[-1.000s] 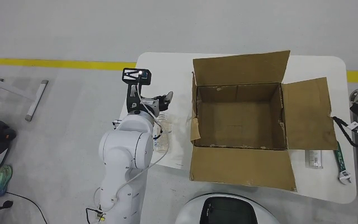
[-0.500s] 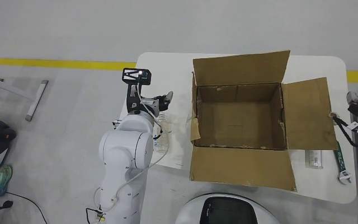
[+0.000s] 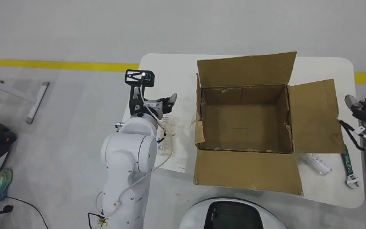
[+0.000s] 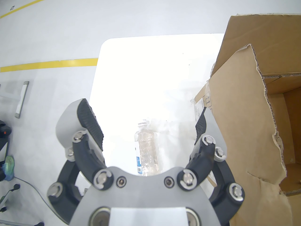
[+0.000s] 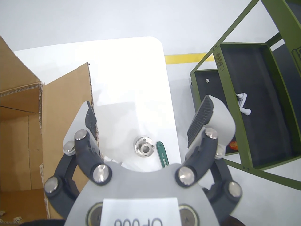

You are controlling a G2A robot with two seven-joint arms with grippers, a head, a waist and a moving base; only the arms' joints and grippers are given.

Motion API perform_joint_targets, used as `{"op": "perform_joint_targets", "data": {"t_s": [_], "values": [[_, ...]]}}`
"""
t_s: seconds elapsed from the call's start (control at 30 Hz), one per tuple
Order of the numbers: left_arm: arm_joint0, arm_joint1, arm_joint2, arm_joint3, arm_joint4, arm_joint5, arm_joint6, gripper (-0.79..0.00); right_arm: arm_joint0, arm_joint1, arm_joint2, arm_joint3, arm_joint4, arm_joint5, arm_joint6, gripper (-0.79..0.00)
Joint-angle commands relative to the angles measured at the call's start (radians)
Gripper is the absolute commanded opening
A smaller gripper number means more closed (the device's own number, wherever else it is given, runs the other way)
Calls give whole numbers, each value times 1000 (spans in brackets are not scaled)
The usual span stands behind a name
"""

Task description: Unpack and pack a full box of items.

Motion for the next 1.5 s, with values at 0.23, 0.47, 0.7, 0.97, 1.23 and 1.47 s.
{"op": "perform_joint_targets", "data": {"t_s": [0.23,0.47,0.7,0.97,1.23,1.47], "values": [[0,0,0,0,0,0,0,0,12,12,35,49,-17,-24,136,0],[0,0,0,0,0,0,0,0,48,26,26,85,-61,-81,308,0],[0,0,0,0,0,0,0,0,56,29,29,90,-62,-92,323,0],[0,0,0,0,0,0,0,0,11,31,2,124,-76,-127,307,0],[0,0,0,0,0,0,0,0,25,38,-76,202,-129,-169,379,-480],[0,0,0,0,0,0,0,0,51,41,-116,269,-166,-167,373,-573]]}}
